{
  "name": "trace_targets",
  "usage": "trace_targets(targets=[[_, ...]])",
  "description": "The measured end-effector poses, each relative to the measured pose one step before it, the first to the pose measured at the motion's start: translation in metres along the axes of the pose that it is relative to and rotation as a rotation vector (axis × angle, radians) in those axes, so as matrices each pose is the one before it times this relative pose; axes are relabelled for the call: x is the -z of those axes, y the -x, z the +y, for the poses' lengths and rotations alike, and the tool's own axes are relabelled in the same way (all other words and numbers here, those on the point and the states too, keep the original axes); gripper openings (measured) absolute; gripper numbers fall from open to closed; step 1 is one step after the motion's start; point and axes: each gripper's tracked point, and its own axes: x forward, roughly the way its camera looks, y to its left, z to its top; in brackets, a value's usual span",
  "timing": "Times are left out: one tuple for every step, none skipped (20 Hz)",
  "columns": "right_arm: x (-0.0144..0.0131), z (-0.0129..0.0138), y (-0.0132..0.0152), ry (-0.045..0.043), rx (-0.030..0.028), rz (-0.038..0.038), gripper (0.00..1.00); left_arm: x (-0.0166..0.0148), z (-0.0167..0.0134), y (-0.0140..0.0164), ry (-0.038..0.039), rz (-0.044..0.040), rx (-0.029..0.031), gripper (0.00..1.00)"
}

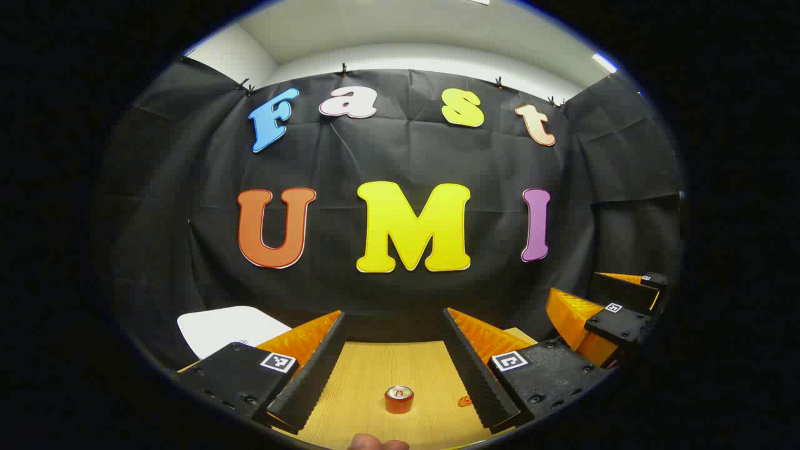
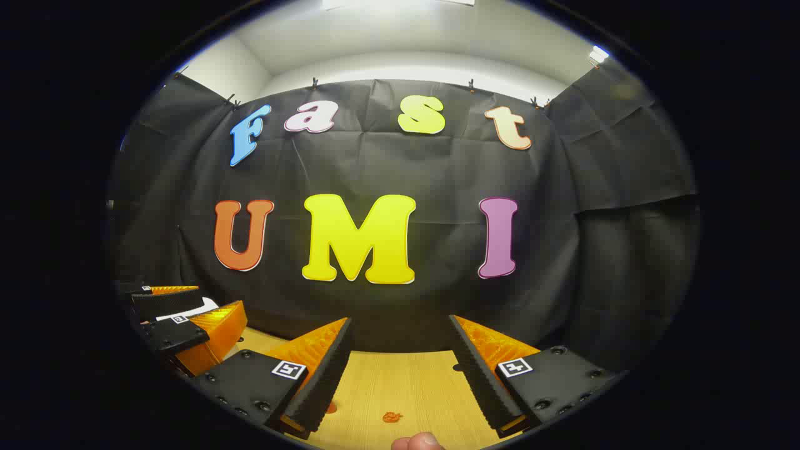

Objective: Press the lid of the desktop garbage bin to open it, pick up the crumpled paper on the desktop and throw it into the bin, then pick up the pop can on the desktop and drop it into the bin, and finally close the garbage bin lid.

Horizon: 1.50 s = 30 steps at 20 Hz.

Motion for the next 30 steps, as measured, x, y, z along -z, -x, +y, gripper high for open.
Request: trace_targets(targets=[[-0.00076, -0.00178, -0.00059, -0.00095, 0.00332, 0.00054, 0.95, 0.00084, 0.00081, 0.00032, -0.00045, 0.00189, -0.00410, 0.98], [0.00112, -0.00111, -0.00001, -0.00021, 0.00133, 0.00071, 0.95, -0.00025, 0.00035, -0.00226, 0.00044, 0.00365, -0.00106, 0.98], [-0.00073, -0.00027, -0.00059, 0.00216, 0.00011, 0.00022, 0.95, 0.00097, -0.00002, -0.00070, -0.00170, 0.00094, -0.00220, 1.00], [0.00031, -0.00087, -0.00085, 0.00243, 0.00154, -0.00114, 0.95, 0.00052, 0.00130, -0.00093, -0.00216, 0.00040, -0.00235, 0.98], [-0.00095, -0.00035, -0.00053, 0.00181, 0.00108, -0.00116, 0.95, -0.00133, 0.00064, -0.00087, -0.00239, -0.00165, -0.00199, 0.98], [0.00058, -0.00055, 0.00050, 0.00036, 0.00048, -0.00034, 0.95, -0.00086, 0.00000, -0.00052, -0.00205, -0.00251, -0.00306, 0.98], [-0.00070, 0.00034, -0.00024, 0.00048, 0.00081, -0.00114, 0.95, -0.00005, 0.00026, -0.00244, -0.00071, -0.00206, 0.00056, 0.98], [0.00048, -0.00108, -0.00127, 0.00014, 0.00220, -0.00032, 0.95, -0.00099, 0.00023, -0.00114, -0.00221, -0.00046, 0.00027, 0.98], [-0.00057, 0.00022, -0.00021, -0.00199, -0.00061, 0.00005, 0.95, -0.00024, -0.00087, -0.00070, -0.00120, -0.00089, 0.00089, 0.98], [0.00024, 0.00071, -0.00014, 0.00008, -0.00021, 0.00103, 0.95, 0.00041, -0.00144, 0.00067, 0.00093, -0.00013, -0.00016, 0.98], [-0.00059, 0.00038, -0.00098, 0.00280, -0.00036, -0.00130, 0.95, -0.00030, 0.00164, -0.00044, 0.00149, -0.00152, -0.00066, 0.98], [0.00051, -0.00078, 0.00037, 0.00361, 0.00006, -0.00202, 0.95, 0.00002, -0.00032, -0.00026, 0.00024, -0.00093, 0.00003, 0.98], [-0.00062, -0.00102, 0.00015, 0.00190, 0.00190, -0.00068, 0.95, -0.00113, -0.00091, -0.00123, 0.00023, 0.00131, 0.00095, 0.98], [0.00090, -0.00036, 0.00056, -0.00056, 0.00026, 0.00019, 0.95, 0.00241, -0.00028, 0.00030, 0.00013, -0.00001, 0.00034, 0.98], [-0.00069, -0.00040, -0.00007, -0.00164, 0.00039, 0.00020, 0.95, 0.00155, -0.00161, 0.00011, 0.00007, 0.00122, -0.00023, 0.98], [0.00058, 0.00065, -0.00055, 0.00101, -0.00157, -0.00071, 0.95, -0.00086, 0.00204, -0.00047, -0.00065, 0.00100, -0.00289, 0.98], [-0.00108, -0.00023, 0.00015, 0.00156, -0.00031, 0.00033, 0.95, 0.00047, 0.00062, -0.00030, 0.00040, 0.00063, -0.00076, 0.98], [0.00138, -0.00004, -0.00052, -0.00209, -0.00232, -0.00058, 0.95, -0.00050, -0.00063, 0.00006, 0.00011, -0.00132, -0.00184, 0.98], [-0.00143, -0.00032, -0.00065, -0.00363, -0.00025, -0.00006, 0.95, -0.00058, -0.00094, 0.00001, -0.00063, -0.00145, -0.00179, 0.98], [0.00018, -0.00062, -0.00043, -0.00240, -0.00020, -0.00282, 0.95, 0.00002, 0.00045, 0.00016, -0.00078, -0.00036, -0.00122, 0.98], [-0.00113, -0.00015, -0.00073, -0.00213, 0.00125, -0.00106, 0.95, 0.00073, 0.00172, -0.00115, -0.00041, 0.00115, -0.00102, 0.98], [0.00027, -0.00036, 0.00005, -0.00308, -0.00003, -0.00020, 0.95, 0.00019, -0.00012, -0.00027, -0.00021, 0.00140, 0.00042, 0.98], [-0.00011, -0.00017, -0.00055, 0.00048, -0.00001, 0.00051, 0.95, 0.00050, -0.00160, -0.00088, 0.00025, 0.00069, 0.00087, 0.98], [0.00130, -0.00168, -0.00023, 0.00167, 0.00254, 0.00224, 0.95, 0.00031, -0.00006, -0.00095, 0.00081, 0.00124, -0.00269, 0.98], [-0.00065, -0.00052, 0.00013, -0.00075, -0.00004, 0.00119, 0.95, 0.00050, 0.00067, -0.00097, 0.00147, 0.00080, -0.00175, 0.98], [0.00008, -0.00023, -0.00061, -0.00183, 0.00008, -0.00059, 0.95, 0.00088, -0.00126, 0.00017, -0.00102, -0.00004, -0.00019, 0.98], [-0.00087, -0.00144, 0.00070, 0.00009, 0.00269, -0.00157, 0.95, -0.00008, -0.00018, -0.00050, -0.00159, 0.00015, 0.00044, 0.98], [0.00018, -0.00278, -0.00021, -0.00092, 0.00640, -0.00137, 0.95, -0.00120, -0.00070, 0.00018, -0.00181, -0.00234, 0.00053, 0.98], [-0.00025, -0.00103, -0.00023, -0.00435, 0.00126, 0.00021, 0.95, -0.00094, -0.00076, -0.00026, -0.00108, -0.00195, 0.00152, 0.98], [0.00056, -0.00081, -0.00002, -0.00156, 0.00218, -0.00023, 0.95, -0.00034, -0.00127, -0.00098, -0.00229, -0.00062, 0.00387, 0.98]])
